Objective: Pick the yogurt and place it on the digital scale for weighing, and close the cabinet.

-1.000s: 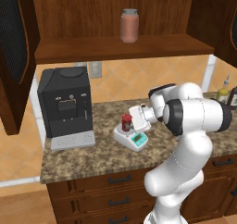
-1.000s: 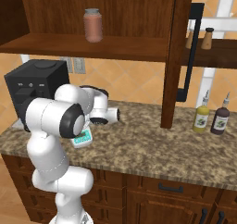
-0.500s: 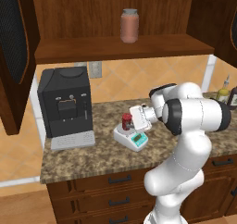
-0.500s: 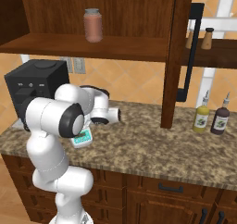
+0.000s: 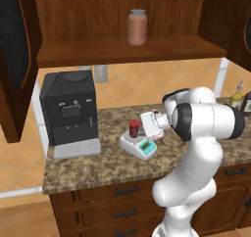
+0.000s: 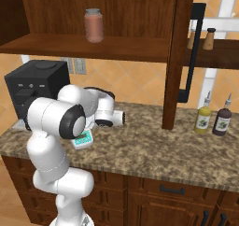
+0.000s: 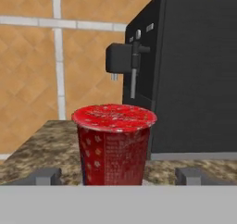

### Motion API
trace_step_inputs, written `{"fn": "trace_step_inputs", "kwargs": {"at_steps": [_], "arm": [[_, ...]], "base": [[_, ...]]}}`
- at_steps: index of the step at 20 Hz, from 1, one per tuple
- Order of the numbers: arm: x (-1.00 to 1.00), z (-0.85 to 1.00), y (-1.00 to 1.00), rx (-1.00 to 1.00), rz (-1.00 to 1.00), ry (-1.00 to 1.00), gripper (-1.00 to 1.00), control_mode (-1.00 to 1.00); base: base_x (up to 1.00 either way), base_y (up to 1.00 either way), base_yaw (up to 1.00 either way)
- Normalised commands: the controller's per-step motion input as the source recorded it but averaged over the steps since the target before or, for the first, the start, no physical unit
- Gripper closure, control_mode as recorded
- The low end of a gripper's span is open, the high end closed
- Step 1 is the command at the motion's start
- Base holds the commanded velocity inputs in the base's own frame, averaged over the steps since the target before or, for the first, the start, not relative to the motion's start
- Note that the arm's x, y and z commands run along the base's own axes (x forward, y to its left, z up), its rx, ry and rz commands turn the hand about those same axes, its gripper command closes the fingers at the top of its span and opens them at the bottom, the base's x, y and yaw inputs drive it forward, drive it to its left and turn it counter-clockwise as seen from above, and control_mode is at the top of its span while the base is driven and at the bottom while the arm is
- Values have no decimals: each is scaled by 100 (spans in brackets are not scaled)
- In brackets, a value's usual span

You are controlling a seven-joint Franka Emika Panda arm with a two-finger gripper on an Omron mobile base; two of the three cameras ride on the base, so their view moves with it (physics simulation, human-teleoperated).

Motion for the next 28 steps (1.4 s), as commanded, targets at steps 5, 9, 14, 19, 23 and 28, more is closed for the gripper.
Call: {"fn": "trace_step_inputs", "kwargs": {"at_steps": [5,9,14,19,23,28], "arm": [[-3,0,-39,11,0,-6,-100,-100],[-35,6,-42,14,0,-19,-100,-100],[-77,53,-26,8,0,-34,-100,-100],[-80,99,-21,2,-7,-41,-100,-100],[-77,98,-2,0,-9,-38,-100,-100],[-82,72,0,0,-15,-36,-100,-100]], "base": [[0,0,0],[0,0,0],[0,0,0],[0,0,0],[0,0,0],[0,0,0]]}}
